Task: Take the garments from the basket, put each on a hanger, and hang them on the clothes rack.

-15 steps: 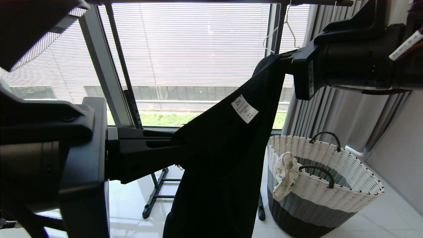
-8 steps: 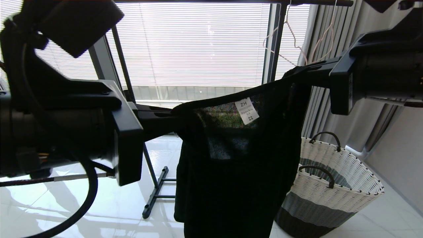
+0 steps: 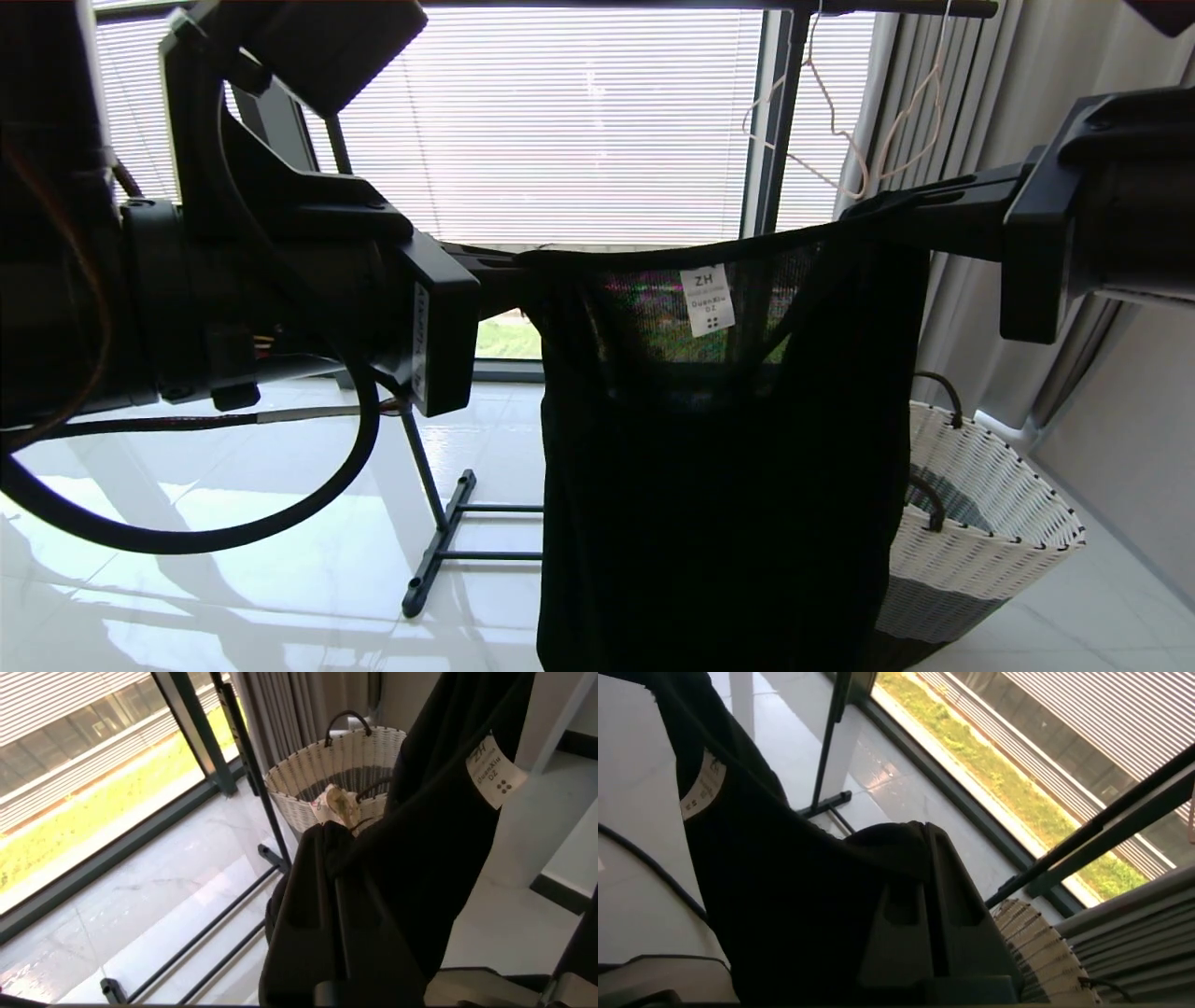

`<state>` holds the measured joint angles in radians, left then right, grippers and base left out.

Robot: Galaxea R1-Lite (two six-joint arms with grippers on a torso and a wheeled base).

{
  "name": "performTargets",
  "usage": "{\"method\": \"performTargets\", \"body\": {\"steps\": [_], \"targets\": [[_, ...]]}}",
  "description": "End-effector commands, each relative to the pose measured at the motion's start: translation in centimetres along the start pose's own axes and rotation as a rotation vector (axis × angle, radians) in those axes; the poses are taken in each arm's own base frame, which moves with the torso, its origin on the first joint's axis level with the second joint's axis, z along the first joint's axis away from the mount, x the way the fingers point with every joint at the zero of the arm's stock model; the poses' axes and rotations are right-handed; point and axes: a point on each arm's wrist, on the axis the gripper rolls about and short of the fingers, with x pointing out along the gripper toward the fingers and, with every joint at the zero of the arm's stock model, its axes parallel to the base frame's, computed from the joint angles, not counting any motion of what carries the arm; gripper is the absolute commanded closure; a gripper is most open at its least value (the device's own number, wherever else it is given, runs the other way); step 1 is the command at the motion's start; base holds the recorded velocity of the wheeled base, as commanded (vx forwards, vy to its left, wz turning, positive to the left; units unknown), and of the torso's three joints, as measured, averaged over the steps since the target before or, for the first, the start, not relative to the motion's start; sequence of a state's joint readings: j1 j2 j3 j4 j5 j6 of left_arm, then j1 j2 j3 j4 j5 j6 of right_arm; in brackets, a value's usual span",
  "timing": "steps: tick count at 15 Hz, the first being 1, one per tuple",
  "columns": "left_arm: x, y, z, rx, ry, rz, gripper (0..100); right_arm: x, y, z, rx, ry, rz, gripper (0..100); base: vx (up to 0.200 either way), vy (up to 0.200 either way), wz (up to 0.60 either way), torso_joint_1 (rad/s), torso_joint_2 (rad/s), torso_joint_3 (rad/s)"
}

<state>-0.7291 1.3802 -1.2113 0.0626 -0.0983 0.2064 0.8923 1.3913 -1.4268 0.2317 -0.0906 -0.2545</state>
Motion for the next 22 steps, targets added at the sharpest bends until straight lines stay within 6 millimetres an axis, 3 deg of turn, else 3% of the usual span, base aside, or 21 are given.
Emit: {"method": "performTargets", "body": {"steps": [1, 7, 8, 11, 14, 17, 19, 22], "targets": [[0.1, 0.0, -0.1, -0.001, 0.006, -0.002, 100, -0.1, 0.0, 0.0, 0.0, -0.001, 0.0, 100, 0.0, 0.0, 0.0, 0.0, 0.0, 0.0], [0.1, 0.0, 0.0, 0.0, 0.0, -0.002, 100, 0.0, 0.1, -0.1, -0.001, 0.006, 0.001, 100, 0.0, 0.0, 0.0, 0.0, 0.0, 0.0], [0.1, 0.0, 0.0, -0.001, 0.0, -0.001, 100, -0.1, 0.1, -0.3, -0.002, 0.02, 0.003, 0, 0.0, 0.0, 0.0, 0.0, 0.0, 0.0], [0.3, 0.0, -0.1, -0.001, 0.01, 0.016, 100, -1.4, 0.3, -0.6, -0.009, 0.051, 0.022, 0, 0.0, 0.0, 0.0, 0.0, 0.0, 0.0], [0.2, 0.2, -0.4, 0.001, 0.031, 0.072, 100, -4.1, 0.3, -1.6, -0.009, 0.054, 0.027, 0, 0.0, 0.0, 0.0, 0.0, 0.0, 0.0], [0.0, 2.3, -2.1, 0.011, 0.097, 0.168, 100, -7.1, 0.0, -3.0, -0.004, 0.068, 0.012, 0, 0.0, 0.0, 0.0, 0.0, 0.0, 0.0], [-0.2, 3.1, -3.4, 0.008, 0.147, 0.223, 100, -8.0, -0.8, -4.6, 0.015, 0.109, -0.067, 0, 0.0, 0.0, 0.0, 0.0, 0.0, 0.0], [-3.2, 5.0, -5.5, 0.016, 0.22, 0.411, 100, -10.2, -3.4, -7.2, 0.08, 0.225, -0.345, 0, 0.0, 0.0, 0.0, 0.0, 0.0, 0.0]]}}
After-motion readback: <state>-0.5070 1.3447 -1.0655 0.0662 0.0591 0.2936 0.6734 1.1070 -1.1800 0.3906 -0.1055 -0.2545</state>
